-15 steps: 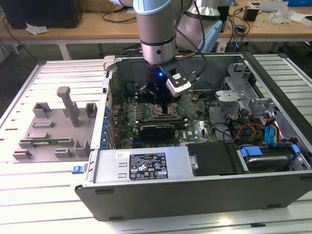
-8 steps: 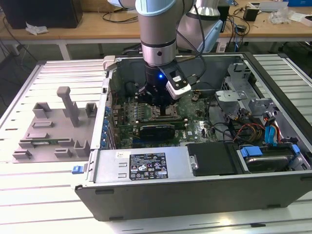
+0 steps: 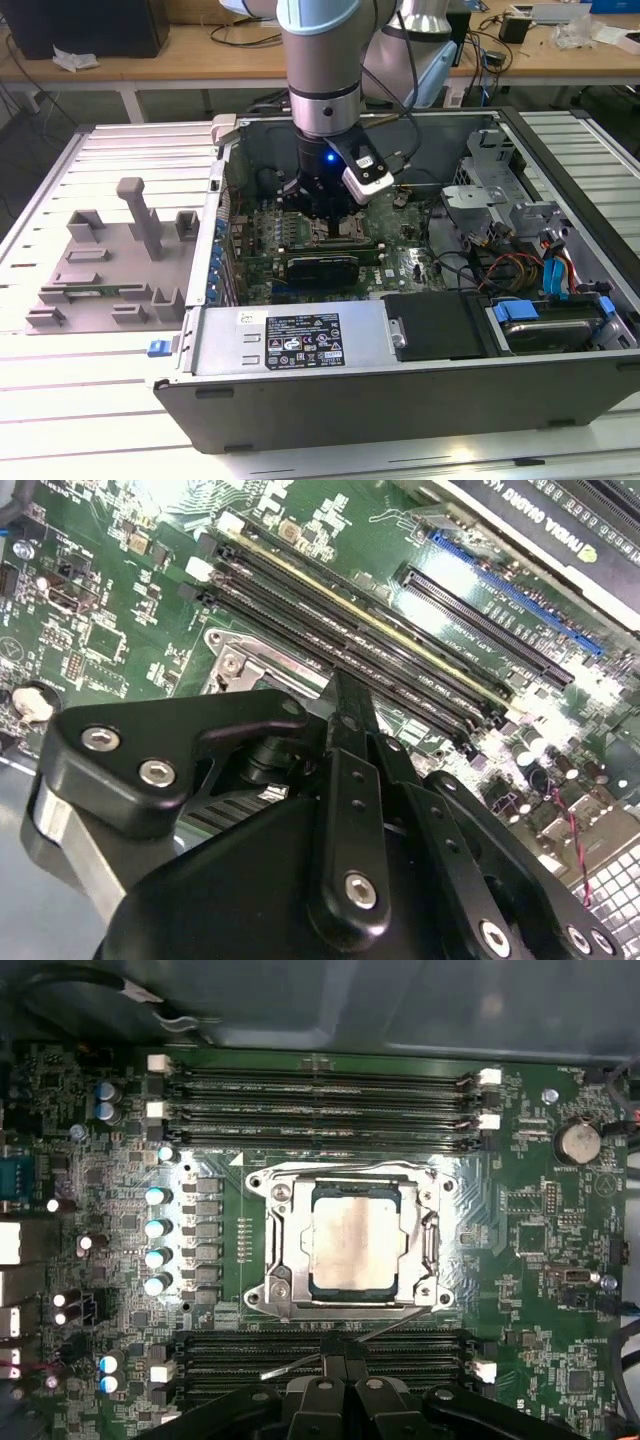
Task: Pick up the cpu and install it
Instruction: 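Install the second cpu locking lever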
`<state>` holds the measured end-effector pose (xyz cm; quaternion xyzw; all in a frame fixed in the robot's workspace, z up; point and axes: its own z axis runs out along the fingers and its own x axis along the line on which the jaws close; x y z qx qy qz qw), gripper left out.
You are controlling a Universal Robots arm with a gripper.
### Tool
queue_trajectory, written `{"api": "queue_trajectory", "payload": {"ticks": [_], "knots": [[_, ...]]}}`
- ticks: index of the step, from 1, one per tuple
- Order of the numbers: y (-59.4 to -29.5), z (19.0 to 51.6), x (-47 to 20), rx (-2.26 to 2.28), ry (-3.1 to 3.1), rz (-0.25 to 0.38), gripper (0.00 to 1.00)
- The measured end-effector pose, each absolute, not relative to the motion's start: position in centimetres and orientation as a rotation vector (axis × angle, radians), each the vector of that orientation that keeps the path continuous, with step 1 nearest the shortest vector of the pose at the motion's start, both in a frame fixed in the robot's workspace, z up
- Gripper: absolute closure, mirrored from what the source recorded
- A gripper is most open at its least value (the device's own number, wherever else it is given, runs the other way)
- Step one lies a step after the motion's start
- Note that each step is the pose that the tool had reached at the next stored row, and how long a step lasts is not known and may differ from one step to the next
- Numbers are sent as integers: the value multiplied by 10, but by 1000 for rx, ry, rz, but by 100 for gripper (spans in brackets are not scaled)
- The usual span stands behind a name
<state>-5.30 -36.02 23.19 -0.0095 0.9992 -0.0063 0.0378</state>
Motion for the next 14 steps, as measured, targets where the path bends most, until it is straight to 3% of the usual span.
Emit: {"api": "queue_trajectory", "payload": {"ticks": [14], "knots": [[-362,229,-55,-38,3066,-10,89]]}}
